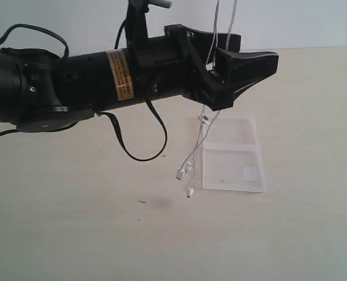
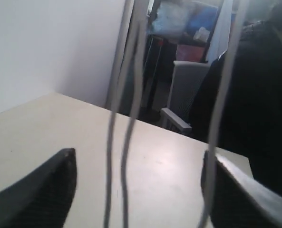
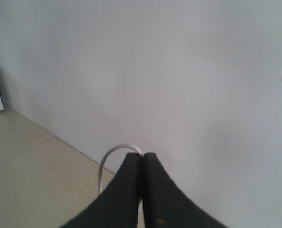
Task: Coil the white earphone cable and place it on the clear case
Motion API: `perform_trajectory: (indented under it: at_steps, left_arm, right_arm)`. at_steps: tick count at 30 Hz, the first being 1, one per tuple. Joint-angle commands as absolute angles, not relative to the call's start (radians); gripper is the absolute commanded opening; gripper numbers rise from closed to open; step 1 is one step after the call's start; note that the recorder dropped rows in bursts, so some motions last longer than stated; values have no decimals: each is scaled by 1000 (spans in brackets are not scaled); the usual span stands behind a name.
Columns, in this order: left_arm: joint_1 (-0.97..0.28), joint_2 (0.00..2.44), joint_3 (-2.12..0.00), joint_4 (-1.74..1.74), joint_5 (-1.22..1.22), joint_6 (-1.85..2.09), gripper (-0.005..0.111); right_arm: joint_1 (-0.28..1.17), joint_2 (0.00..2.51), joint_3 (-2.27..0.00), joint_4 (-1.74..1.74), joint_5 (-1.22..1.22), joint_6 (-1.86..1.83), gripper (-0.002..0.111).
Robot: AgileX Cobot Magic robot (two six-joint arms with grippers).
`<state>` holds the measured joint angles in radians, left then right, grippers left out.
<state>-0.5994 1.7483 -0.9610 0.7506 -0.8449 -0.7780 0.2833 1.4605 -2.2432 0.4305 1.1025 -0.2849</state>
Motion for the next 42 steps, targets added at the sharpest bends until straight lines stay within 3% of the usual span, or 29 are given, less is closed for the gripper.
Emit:
perform_trajectory:
  at_steps: [1,2,5,20,25,32,42]
  left_arm:
    - [-618,1755,-976,755,-720,-827,21]
    - [-618,1755,-976,766,-718,-838,5]
    - [-618,1755,-976,802,-750,-847,0]
    - [-602,1738,-974,889,-780,-894,0]
    - [-576,1679,-950,966,-770,-958,0]
    - [-568,1566,-942,1150,-714,-1110,0]
    - [-568,1440,-942,1362,-700,-1321,0]
  right_arm:
    - [284,1461,-2240,438,1091,-293,0]
    - [284,1461,-2240,438,1091,-293,0]
    - [284,1461,-2240,438,1091,-293,0]
    - [284,1461,-2240,434,1090,-300,0]
    - [284,1461,-2240,143,1112,-176,0]
    - [284,1476,-2234,20,1206,-129,0]
    - [284,1481,-1846,-194,1115,-70,0]
